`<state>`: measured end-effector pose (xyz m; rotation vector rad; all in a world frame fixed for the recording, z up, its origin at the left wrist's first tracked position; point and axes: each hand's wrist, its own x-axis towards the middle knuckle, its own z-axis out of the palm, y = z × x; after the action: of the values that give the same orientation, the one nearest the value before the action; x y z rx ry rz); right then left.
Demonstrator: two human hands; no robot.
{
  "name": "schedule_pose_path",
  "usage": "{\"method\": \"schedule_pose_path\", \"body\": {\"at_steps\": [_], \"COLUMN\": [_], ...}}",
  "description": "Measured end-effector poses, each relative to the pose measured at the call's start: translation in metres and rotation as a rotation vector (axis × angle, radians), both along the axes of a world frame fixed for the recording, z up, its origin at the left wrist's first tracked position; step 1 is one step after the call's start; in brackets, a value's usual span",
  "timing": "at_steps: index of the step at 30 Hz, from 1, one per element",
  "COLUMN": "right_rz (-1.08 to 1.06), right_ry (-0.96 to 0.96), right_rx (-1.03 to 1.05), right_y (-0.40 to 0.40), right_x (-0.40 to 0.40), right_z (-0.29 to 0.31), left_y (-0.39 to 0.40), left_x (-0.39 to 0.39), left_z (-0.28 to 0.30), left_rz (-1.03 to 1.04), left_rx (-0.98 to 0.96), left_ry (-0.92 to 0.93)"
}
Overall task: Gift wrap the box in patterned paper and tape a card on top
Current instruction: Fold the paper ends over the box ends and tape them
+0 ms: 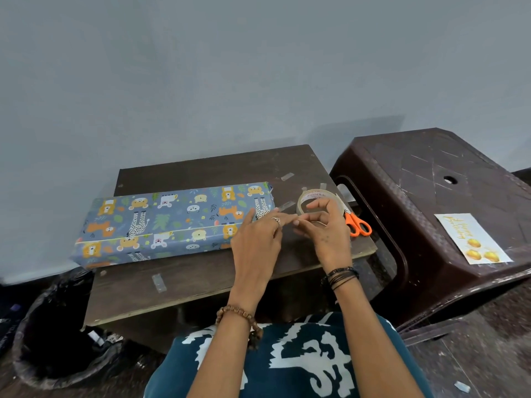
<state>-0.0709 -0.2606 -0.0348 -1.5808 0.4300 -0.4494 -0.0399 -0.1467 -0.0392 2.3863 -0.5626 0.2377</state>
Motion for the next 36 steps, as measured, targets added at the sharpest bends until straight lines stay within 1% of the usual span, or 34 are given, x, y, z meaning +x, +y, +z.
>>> {"method": "schedule_pose_path", "body": {"at_steps": [4,8,12,14,19,23,26,31,36], "right_rz": [-0.012,-0.025,-0.014,-0.008,-0.043,-0.121,-0.116,-0.076,-0.102], "right_ry": [-0.002,-0.014,-0.023,-0.041,-0.096,-0.092,-0.051,0.017,0.002], "right_rx": [0.045,0.114,0.203,0.264,0.44,0.6,0.61,0.648,0.678], "right_y": [0.001,0.001,0.001,0.002,0.007,0.008,0.009,0.009,0.011], "right_x": [0.0,0.001,0.0,-0.002,-0.003,-0.002,-0.002,-0.004,-0.007], "right_z": [-0.001,-0.003,-0.003,-0.002,0.0,0.003,0.008,0.011,0.01], "left_y": [0.001,-0.003,-0.004,-0.004,-0.005,-0.005,-0.004,-0.004,-0.007], "left_x": [0.0,0.002,0.003,0.002,0.005,0.006,0.006,0.006,0.006], "left_z": [-0.001,-0.008,-0.01,-0.01,-0.013,-0.015,-0.016,-0.016,-0.016], "left_rz": [-0.007,0.0,-0.001,0.004,-0.001,0.022,0.018,0.013,0.026], "left_rx": [-0.014,-0.059,-0.087,-0.065,-0.077,-0.056,-0.048,-0.072,-0.077], "left_ry": [0.011,-0.16,-0.207,-0.249,-0.229,-0.208,-0.182,-0.226,-0.238]}}
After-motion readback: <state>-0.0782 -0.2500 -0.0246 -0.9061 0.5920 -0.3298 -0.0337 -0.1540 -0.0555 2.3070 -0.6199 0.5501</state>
